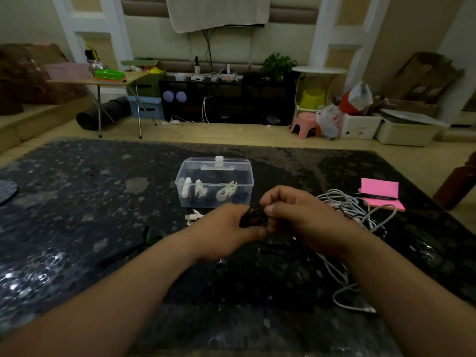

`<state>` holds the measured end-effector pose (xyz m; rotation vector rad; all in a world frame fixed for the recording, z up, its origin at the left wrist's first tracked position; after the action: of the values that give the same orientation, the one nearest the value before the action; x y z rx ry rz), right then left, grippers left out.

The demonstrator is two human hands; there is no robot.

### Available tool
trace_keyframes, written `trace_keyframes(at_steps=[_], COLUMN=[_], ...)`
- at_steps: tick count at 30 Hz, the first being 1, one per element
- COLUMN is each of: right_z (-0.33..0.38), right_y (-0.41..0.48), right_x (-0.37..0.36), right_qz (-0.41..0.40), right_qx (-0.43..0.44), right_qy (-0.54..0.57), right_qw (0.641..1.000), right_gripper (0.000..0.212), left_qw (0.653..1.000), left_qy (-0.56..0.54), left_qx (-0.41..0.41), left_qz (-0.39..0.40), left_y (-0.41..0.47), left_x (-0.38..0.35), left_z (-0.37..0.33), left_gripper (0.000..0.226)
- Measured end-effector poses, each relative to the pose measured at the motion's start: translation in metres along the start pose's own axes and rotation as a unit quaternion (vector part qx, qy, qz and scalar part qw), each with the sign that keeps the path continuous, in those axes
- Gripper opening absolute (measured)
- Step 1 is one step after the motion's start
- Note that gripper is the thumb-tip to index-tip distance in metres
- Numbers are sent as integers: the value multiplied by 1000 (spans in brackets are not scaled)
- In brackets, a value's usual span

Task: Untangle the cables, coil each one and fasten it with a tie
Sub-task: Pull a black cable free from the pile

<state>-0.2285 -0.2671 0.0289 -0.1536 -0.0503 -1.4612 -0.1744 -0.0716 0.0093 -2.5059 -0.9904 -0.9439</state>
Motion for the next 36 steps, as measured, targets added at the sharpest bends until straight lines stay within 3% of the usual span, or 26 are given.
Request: trace_keyframes(at_steps=[4,7,9,12,14,18,19,22,25,27,30,34,36], right_z=[6,-1,-4,-12,-20,-26,-27,-27,-30,-28,-23,-20,-19], right_y=[-1,0,0,0,-1,-4,-4,-2,7,14,18,19,21], right_x=[9,14,3,-31,-53,-52,-45,-22,-13,-15,-18,-20,-20], right_qz=[-43,-92,-95,-11,54,108,118,102,20,-37,-55,-50,-55], right_qx=[4,3,4,20,33,1,-11,-43,-31,-28,-34,-39,-49], right_qy=[1,-41,-81,-199,-283,-268,-263,-215,-146,-88,-46,-39,-10], right_qw=[999,995,992,980,957,957,957,970,989,995,997,997,997], right_gripper=[13,19,26,31,29,35,36,30,16,14,17,25,35], left_qw=[983,931,908,893,877,790,783,843,939,979,994,981,988], left_qy=[-140,-313,-371,-407,-433,-570,-577,-491,-297,-167,-99,-189,-154], left_qx=[50,52,34,38,66,102,103,88,65,41,-8,13,19], left_qz=[-106,-181,-190,-189,-196,-203,-207,-202,-161,-109,-47,-36,-26], left_y=[0,4,6,9,11,8,7,5,3,1,-3,-3,-5], left_x=[8,12,8,-5,-12,2,10,23,15,6,-1,-5,-4], left_z=[-6,-4,-4,-10,-13,-7,-4,7,12,10,3,5,3], left_gripper=[49,53,54,54,36,22,20,17,20,24,18,14,12])
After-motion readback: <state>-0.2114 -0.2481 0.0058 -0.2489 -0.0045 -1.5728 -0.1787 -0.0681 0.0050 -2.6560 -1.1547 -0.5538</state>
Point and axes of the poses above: each hand's wrist, its own y-axis towards the middle knuckle, its own x-axis out of the back of the hand, z = x × y, the point moved 1 cm from there along y, towards the middle knuckle, and after that the axes turned 1 degree about -z, right-handed, at the moved point
